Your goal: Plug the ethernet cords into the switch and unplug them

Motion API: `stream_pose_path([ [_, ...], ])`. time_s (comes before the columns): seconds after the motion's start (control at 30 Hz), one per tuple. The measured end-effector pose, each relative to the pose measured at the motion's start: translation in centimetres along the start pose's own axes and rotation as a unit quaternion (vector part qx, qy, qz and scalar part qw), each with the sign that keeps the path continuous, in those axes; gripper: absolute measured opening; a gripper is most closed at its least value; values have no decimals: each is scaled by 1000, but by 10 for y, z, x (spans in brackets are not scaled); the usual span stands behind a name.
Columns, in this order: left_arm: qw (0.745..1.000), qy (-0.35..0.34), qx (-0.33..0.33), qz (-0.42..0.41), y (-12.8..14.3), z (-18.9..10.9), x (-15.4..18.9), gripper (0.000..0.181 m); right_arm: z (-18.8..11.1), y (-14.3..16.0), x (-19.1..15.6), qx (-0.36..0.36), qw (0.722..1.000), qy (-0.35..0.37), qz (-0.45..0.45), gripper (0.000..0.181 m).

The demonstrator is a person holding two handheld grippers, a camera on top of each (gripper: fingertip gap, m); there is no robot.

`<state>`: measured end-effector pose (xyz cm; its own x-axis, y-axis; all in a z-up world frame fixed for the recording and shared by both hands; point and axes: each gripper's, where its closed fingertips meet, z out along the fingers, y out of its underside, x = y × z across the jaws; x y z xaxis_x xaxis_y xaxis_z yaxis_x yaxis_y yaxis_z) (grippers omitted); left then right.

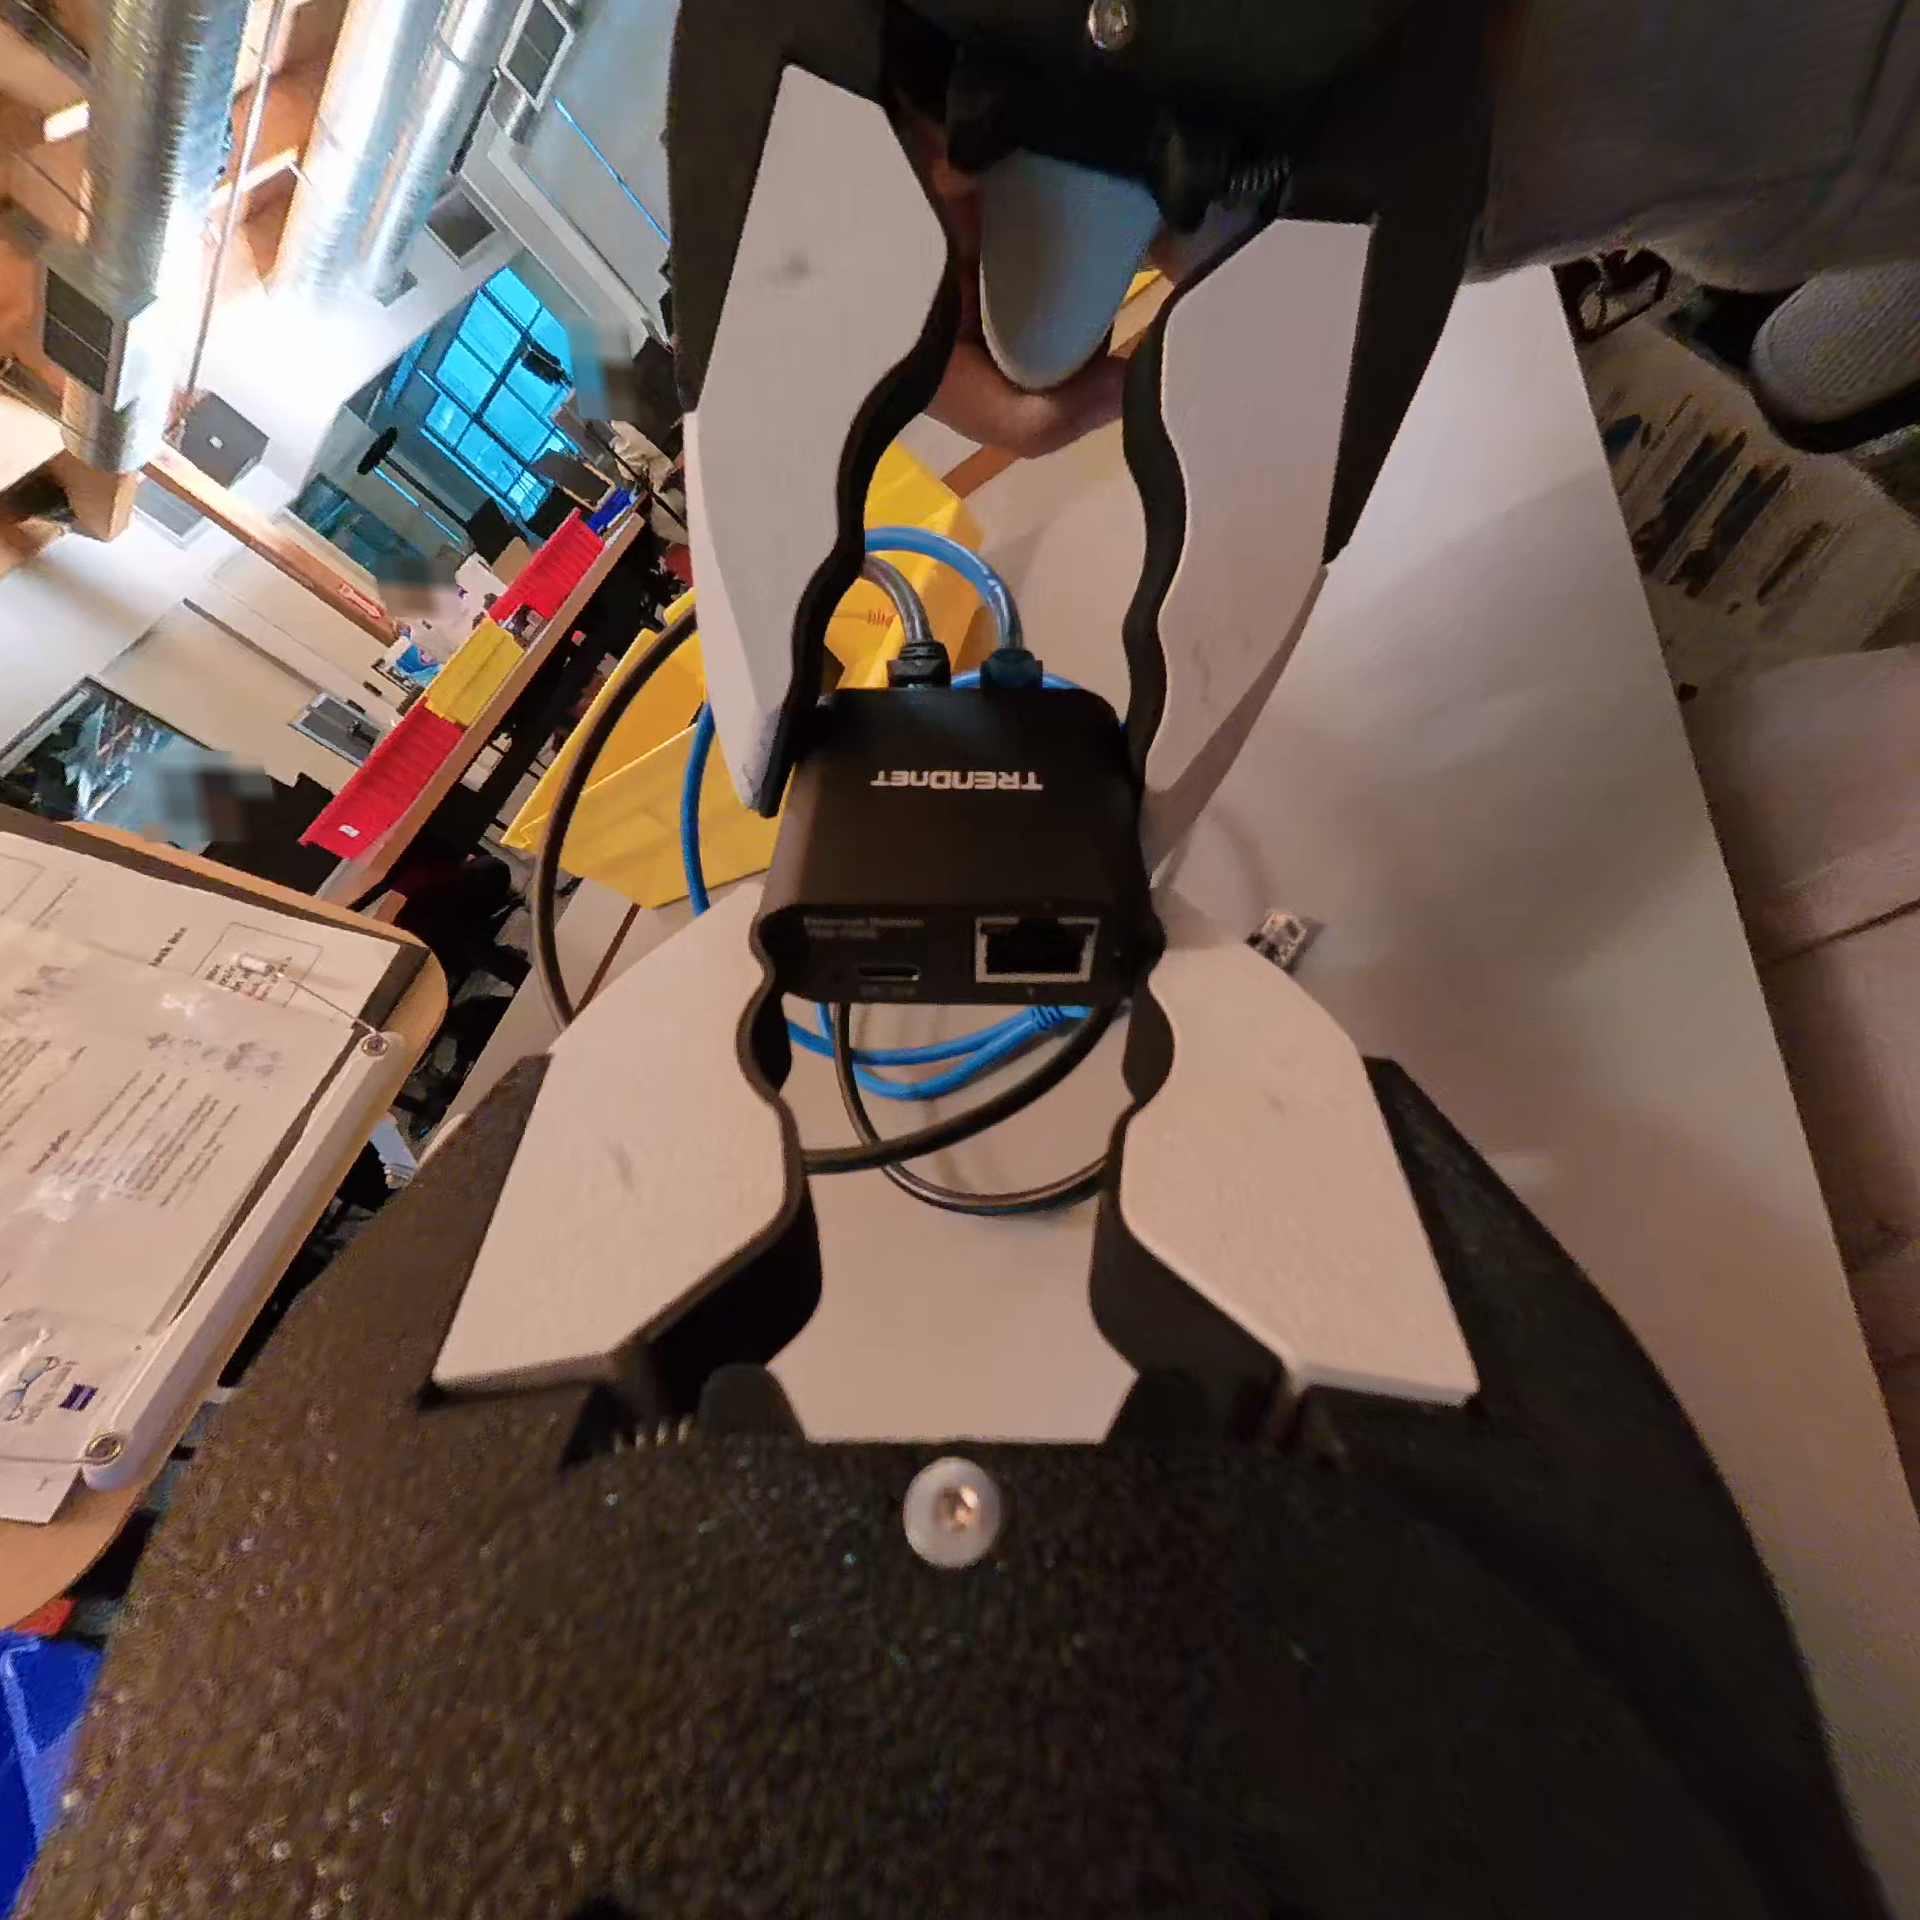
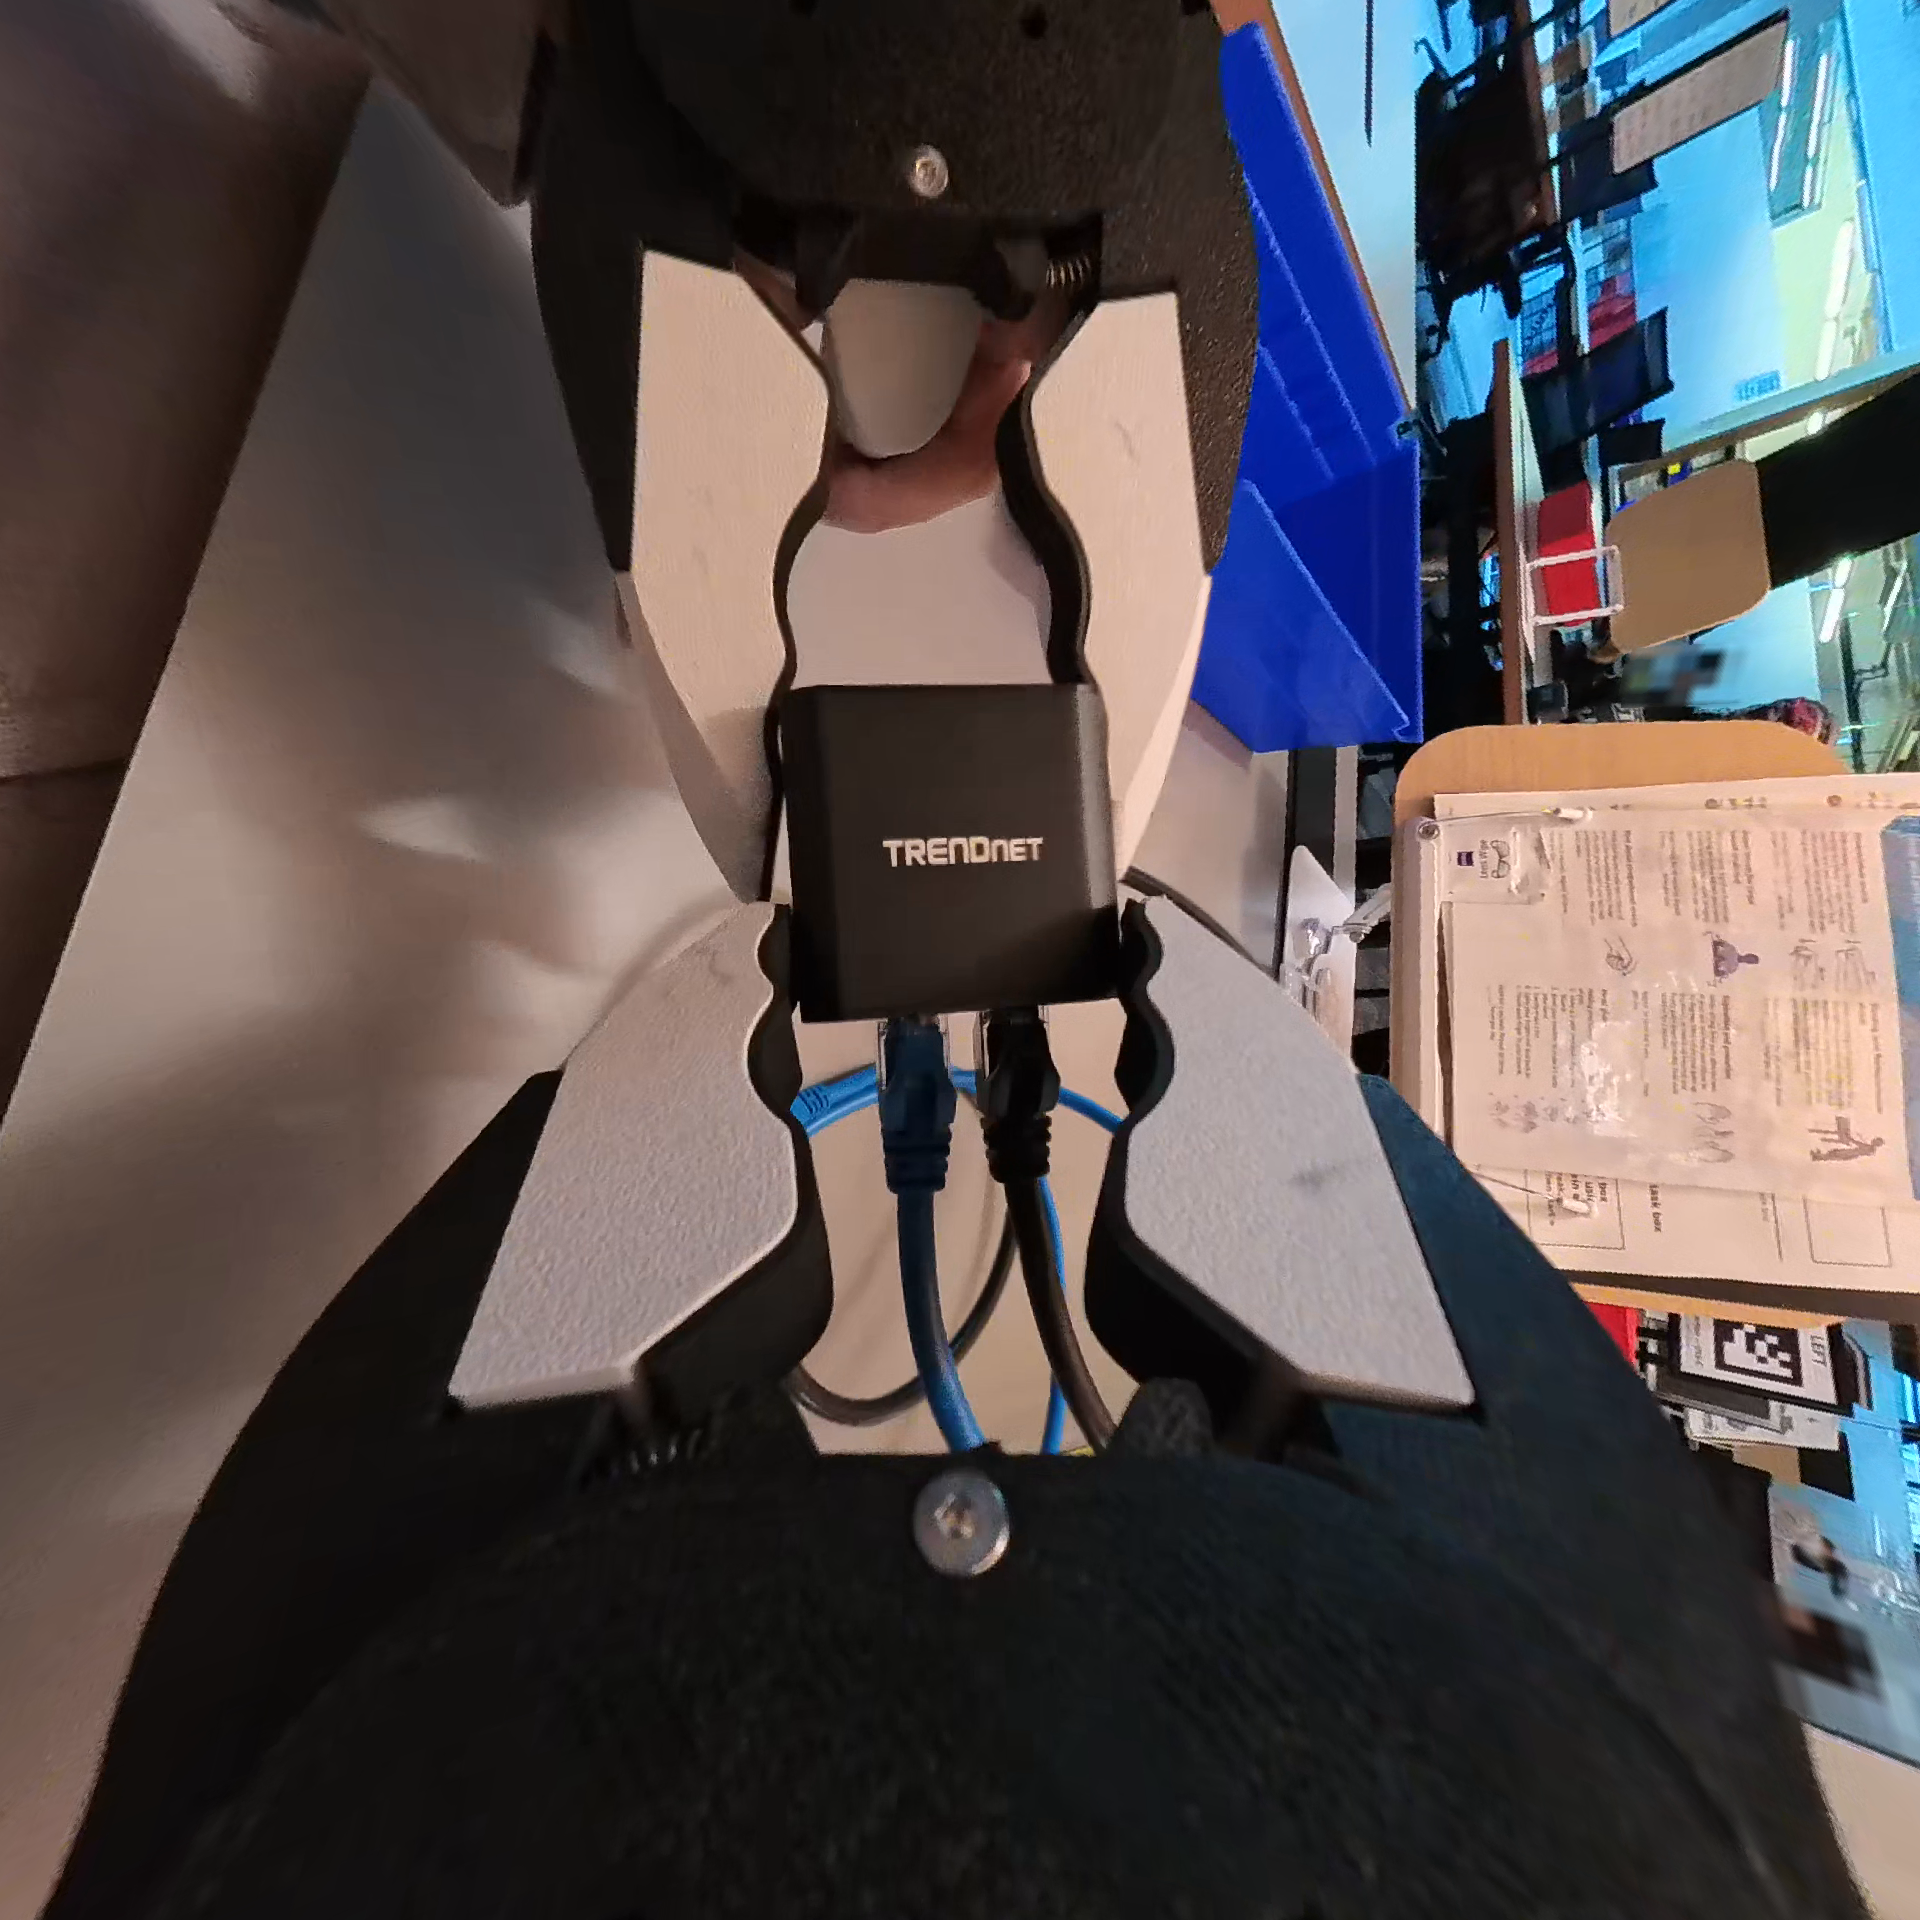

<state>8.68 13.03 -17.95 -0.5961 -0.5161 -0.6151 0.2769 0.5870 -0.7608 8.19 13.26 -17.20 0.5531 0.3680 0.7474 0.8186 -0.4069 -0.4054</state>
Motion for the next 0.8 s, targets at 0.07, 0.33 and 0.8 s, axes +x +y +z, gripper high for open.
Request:
stream_pose_path([
  [0.07,1000,6,9,-8,-5,0,2,66,0,0,1,-6,1000,4,-4,60],
  [0.33,1000,-5,-15,-13,-1,4,1,62,3,8,0,-49,998,7,-26,60],
  [0.8,977,-101,42,-183,0,-18,-51,61,-36,-3,62,111,944,112,291,54],
])
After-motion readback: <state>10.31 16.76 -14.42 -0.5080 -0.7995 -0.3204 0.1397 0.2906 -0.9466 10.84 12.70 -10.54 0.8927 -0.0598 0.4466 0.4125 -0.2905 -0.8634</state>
